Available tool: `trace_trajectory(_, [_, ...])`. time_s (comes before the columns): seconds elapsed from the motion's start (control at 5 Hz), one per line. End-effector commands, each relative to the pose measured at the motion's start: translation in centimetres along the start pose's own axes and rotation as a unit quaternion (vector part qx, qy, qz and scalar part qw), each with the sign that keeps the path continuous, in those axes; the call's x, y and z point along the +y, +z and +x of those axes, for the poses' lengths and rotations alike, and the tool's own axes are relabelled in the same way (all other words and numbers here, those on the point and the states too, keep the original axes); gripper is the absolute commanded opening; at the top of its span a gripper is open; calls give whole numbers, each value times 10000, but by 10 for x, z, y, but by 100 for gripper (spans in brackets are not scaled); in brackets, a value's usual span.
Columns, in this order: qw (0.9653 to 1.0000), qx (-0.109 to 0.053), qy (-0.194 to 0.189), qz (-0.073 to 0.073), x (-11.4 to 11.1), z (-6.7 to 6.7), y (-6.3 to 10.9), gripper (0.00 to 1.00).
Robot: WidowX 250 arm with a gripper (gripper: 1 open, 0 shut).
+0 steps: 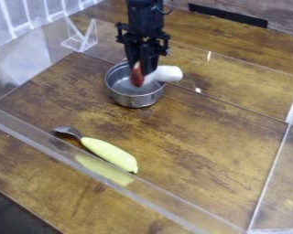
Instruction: Put the mushroom in the silver pot
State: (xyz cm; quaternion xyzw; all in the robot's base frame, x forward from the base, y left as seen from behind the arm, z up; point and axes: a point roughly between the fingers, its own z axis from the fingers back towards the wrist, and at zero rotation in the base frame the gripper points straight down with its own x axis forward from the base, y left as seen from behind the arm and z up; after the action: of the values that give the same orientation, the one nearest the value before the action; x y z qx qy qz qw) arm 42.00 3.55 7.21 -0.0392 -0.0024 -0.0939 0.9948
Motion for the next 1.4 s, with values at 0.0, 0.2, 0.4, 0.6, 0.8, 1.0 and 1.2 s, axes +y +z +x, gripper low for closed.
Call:
trace_trajectory(0.0, [9998,-211,31,32,15,-2,4,0])
trace_trajectory(0.2, [9998,-181,103,-23,19,1,-6,0])
trace_trajectory(0.4, [9997,-137,208,-36,21,4,-8,100])
trace_trajectory(0.6, [9996,-95,266,-43,26,9,-6,100])
trace_trajectory(0.8, [9995,-91,294,-60,28,17,-4,100])
trace_trajectory(1.0, [9996,-61,253,-79,26,19,-5,100])
trace_trajectory(1.2, [9997,-25,215,-98,25,21,-7,100])
